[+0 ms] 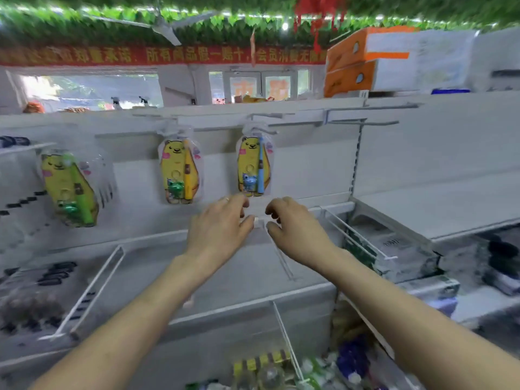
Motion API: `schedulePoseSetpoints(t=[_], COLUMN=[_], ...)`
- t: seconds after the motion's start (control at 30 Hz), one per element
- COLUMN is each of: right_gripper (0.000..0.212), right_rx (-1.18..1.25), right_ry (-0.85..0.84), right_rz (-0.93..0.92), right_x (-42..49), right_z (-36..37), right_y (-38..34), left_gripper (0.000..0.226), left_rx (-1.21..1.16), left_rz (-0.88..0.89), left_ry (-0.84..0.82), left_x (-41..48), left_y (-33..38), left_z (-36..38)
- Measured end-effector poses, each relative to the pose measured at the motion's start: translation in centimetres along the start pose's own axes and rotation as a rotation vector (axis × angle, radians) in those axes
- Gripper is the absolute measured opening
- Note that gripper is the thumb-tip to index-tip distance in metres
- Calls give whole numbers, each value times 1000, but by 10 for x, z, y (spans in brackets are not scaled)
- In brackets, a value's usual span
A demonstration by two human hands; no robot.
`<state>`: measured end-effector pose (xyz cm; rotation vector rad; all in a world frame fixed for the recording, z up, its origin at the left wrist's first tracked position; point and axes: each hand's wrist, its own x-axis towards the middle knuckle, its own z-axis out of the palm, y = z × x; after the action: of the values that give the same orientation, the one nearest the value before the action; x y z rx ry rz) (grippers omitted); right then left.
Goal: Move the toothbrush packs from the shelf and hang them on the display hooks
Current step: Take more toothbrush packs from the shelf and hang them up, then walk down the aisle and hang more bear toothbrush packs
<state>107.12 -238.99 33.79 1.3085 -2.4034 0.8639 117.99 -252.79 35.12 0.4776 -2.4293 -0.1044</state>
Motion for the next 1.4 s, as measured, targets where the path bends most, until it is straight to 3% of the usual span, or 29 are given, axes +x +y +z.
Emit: schedulePoseSetpoints(t=[0.2, 0.43, 0.6, 0.77, 1.03, 1.4], right_gripper=[21, 29, 39, 34, 38, 30], right_rx=[-367, -697, -752, -807, -773, -803], right_ry=[132, 203, 241, 288, 346, 687], right_rz=[-2, 350, 692, 1003, 1446, 1787], right_x=[-98, -246, -363, -465, -588, -683], right_z=[-89, -215, -303, -370, -450, -551], right_y=[112, 259, 371, 452, 591, 726], left_gripper=[40, 43, 45, 44, 51, 50], left_rx=[-16, -195, -303, -457, -638, -806], left_rz=[226, 462, 717, 931, 1108, 1374], left_ry=[6, -67, -151, -252, -490, -611], left_x=[-20, -45, -61, -92, -121, -118], left_y=[169, 396, 576, 742, 954, 1201], left_z=[48, 130, 179, 234, 356, 435])
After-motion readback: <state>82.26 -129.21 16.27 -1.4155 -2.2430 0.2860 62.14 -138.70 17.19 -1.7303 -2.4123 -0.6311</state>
